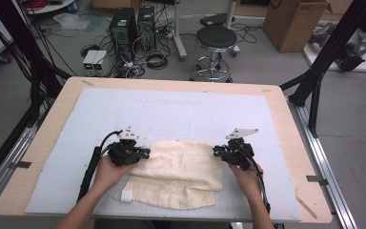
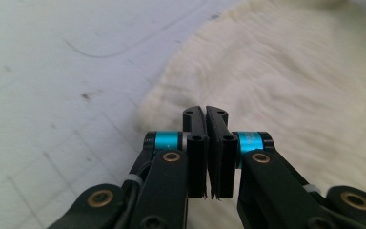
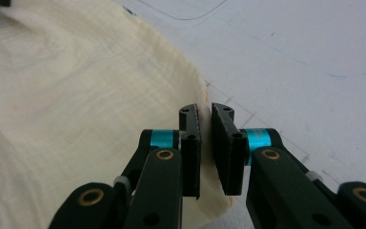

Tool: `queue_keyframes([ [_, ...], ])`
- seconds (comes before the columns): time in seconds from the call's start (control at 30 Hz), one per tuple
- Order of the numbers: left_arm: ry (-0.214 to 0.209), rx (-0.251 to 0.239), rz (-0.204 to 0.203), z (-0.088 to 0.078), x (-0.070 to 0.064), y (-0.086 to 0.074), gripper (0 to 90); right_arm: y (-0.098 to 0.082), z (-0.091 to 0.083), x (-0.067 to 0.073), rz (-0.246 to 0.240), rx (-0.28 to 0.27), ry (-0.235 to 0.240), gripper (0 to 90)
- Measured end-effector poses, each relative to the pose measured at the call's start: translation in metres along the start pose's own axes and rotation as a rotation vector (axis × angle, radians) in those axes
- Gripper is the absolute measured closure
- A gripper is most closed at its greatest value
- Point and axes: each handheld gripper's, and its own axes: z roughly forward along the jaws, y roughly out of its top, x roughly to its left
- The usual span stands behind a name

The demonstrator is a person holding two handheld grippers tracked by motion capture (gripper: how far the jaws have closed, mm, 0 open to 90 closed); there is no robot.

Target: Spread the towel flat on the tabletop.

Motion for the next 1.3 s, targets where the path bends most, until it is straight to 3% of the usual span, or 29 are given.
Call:
queue_keyframes([
  [0.07,-0.024,0.05,0.026,0.002,-0.006,-0.001,86.5,-0.001,0.0,0.0,0.001,-0.002,0.001,82.0],
  [0.13,-0.056,0.08,0.028,0.005,-0.009,-0.001,83.3,-0.002,0.001,-0.001,0.001,0.004,0.004,81.7],
  [0.23,-0.078,0.048,-0.012,0.004,-0.004,0.001,73.0,-0.003,0.003,0.0,0.0,0.016,0.008,81.2],
  [0.3,-0.06,0.015,-0.045,0.001,0.001,0.002,67.4,-0.004,0.004,0.0,-0.001,0.024,0.008,81.2],
  [0.37,-0.055,-0.04,-0.086,-0.004,0.008,0.003,67.3,-0.005,0.006,0.0,0.005,0.036,0.013,81.2],
  [0.6,0.048,-0.163,-0.191,-0.007,0.027,0.01,67.3,-0.004,0.006,-0.001,0.011,0.024,-0.007,78.6],
  [0.67,0.076,-0.177,-0.228,-0.002,0.034,0.011,67.9,-0.004,0.004,-0.002,0.016,0.007,-0.019,75.1],
  [0.77,0.067,-0.165,-0.287,0.009,0.042,0.01,67.8,-0.003,-0.002,-0.003,0.017,-0.028,-0.041,67.8],
  [0.9,0.066,-0.074,-0.274,0.023,0.045,0.007,63.4,-0.004,-0.006,-0.008,0.05,-0.059,-0.043,60.6],
  [1.07,0.051,-0.059,-0.245,0.026,0.041,0.007,65.5,-0.007,0.005,-0.011,0.056,0.012,-0.034,57.8],
  [1.23,0.09,-0.049,-0.202,0.025,0.039,0.006,82.1,-0.005,0.012,-0.006,-0.013,0.059,-0.096,75.6],
  [1.3,0.091,-0.046,-0.196,0.024,0.039,0.006,84.3,-0.004,0.012,-0.006,-0.013,0.063,-0.079,86.1],
])
